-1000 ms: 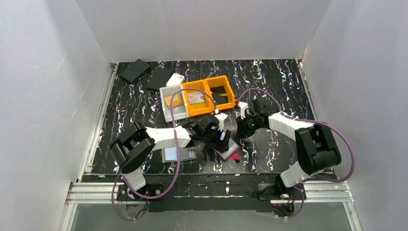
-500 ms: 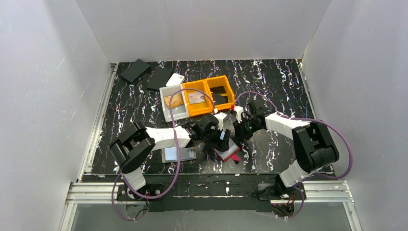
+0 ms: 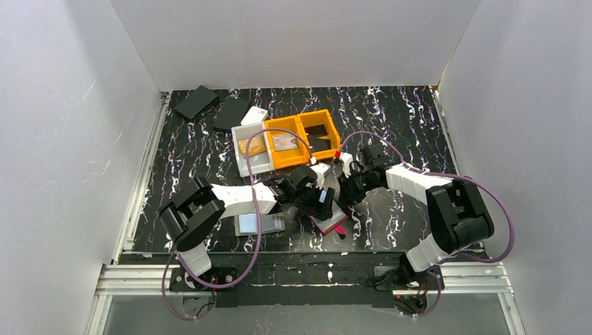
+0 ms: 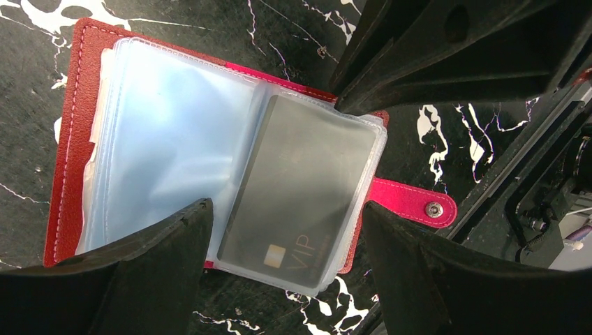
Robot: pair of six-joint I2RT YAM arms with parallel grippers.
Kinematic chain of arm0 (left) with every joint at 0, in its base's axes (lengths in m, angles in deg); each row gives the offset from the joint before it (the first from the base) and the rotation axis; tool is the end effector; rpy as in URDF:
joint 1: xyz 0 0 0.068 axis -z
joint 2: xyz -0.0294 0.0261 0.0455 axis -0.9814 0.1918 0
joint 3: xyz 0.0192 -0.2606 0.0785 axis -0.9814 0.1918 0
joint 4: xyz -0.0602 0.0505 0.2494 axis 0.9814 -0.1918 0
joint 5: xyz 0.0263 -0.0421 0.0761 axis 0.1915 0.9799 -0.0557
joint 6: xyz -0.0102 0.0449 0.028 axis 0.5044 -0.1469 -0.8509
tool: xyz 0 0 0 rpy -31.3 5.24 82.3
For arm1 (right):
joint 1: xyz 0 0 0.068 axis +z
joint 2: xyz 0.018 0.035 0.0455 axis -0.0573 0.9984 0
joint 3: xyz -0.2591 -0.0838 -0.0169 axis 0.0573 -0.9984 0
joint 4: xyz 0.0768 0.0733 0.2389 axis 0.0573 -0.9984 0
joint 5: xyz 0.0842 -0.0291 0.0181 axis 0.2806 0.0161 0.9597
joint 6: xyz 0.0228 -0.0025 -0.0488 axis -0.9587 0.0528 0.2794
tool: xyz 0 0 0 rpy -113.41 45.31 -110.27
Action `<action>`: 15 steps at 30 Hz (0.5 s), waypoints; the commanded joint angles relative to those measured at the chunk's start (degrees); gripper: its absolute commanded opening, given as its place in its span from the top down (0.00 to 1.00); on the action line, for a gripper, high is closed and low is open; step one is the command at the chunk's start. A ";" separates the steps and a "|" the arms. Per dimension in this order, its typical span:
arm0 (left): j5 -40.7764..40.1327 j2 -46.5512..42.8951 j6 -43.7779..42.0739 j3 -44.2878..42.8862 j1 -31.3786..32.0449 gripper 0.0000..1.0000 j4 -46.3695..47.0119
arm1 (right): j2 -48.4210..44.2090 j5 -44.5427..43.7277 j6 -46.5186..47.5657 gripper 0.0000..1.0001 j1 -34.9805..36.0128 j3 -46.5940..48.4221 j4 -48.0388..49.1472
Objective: Take the credit cards out of the card holder
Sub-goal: Remove the credit card from the card holder.
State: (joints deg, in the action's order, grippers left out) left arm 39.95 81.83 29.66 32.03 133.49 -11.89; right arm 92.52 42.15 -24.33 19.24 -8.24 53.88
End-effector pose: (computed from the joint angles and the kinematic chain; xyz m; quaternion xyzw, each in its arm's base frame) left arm 0.2042 -0.2959 0.1699 0.2545 0.8638 -0.3276 0.2859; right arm 0.2512 0.1269 0.1617 -0.3735 0.8496 0.3122 0.2032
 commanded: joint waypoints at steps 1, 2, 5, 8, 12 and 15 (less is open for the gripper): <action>0.25 2.03 -0.58 2.35 -0.09 0.23 -3.14 | -2.36 3.90 0.42 0.78 0.42 1.30 -0.20; 0.29 2.03 -0.65 2.34 -0.13 0.23 -3.14 | -2.36 4.14 0.52 0.78 0.42 1.36 -0.29; 0.47 1.99 -1.21 2.14 -0.13 0.23 -3.14 | -2.29 4.50 0.77 0.78 0.39 1.44 -0.47; 0.18 2.16 -2.08 1.55 -0.14 0.23 -3.82 | -2.36 4.96 0.86 0.78 0.42 1.46 -0.50; -0.77 2.39 -2.76 1.08 -0.10 0.23 -4.59 | -2.16 4.99 0.87 0.77 0.42 1.46 -0.58; -1.34 2.35 -2.73 1.14 -0.12 0.25 -4.65 | -2.02 4.90 0.92 0.77 0.42 1.55 -0.67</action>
State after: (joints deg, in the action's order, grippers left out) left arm 40.06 81.83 28.15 32.03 133.49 -11.99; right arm 92.13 44.16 -23.74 19.24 -8.24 53.86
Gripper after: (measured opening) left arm 0.764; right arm 0.223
